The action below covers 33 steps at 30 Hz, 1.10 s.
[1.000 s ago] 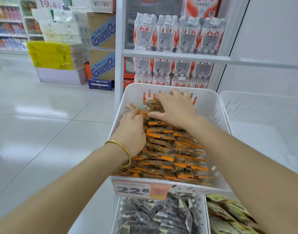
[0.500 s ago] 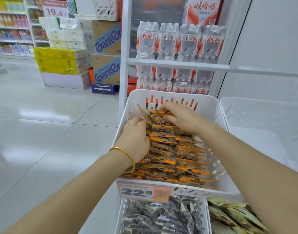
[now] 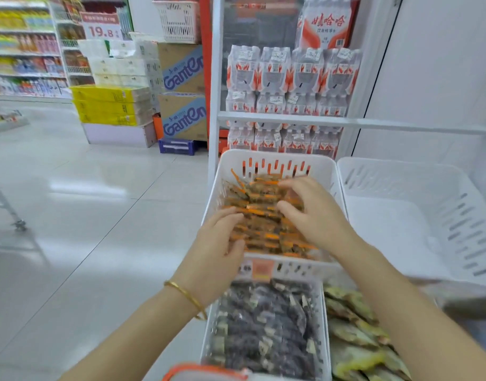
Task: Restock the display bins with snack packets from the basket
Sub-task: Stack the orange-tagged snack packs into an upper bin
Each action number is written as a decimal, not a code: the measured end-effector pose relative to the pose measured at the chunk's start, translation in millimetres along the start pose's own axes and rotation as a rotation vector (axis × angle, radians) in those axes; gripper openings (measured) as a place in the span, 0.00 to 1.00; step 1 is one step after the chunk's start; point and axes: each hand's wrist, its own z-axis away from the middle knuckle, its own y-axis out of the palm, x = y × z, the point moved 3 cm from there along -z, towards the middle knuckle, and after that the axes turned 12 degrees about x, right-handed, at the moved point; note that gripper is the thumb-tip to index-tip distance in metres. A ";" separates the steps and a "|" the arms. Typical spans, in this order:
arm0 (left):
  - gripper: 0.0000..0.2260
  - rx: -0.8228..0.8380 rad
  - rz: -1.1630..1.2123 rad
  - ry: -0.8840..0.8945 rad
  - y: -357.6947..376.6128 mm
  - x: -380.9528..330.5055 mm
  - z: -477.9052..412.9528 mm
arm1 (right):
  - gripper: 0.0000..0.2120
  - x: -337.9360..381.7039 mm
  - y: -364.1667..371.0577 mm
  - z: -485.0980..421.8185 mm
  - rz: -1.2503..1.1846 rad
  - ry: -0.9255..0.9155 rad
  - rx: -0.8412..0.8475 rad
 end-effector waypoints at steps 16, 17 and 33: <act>0.20 0.675 -0.407 -0.434 68.5 42.6 261.3 | 0.15 7.1 291.1 300.3 -0.365 0.556 0.633; 0.20 0.677 -0.414 -0.440 68.8 46.4 262.3 | 0.17 8.1 305.0 297.8 -0.350 0.564 0.657; 0.17 0.679 -0.352 -0.457 71.9 74.8 270.4 | 0.07 12.2 357.2 238.9 -0.028 0.125 0.645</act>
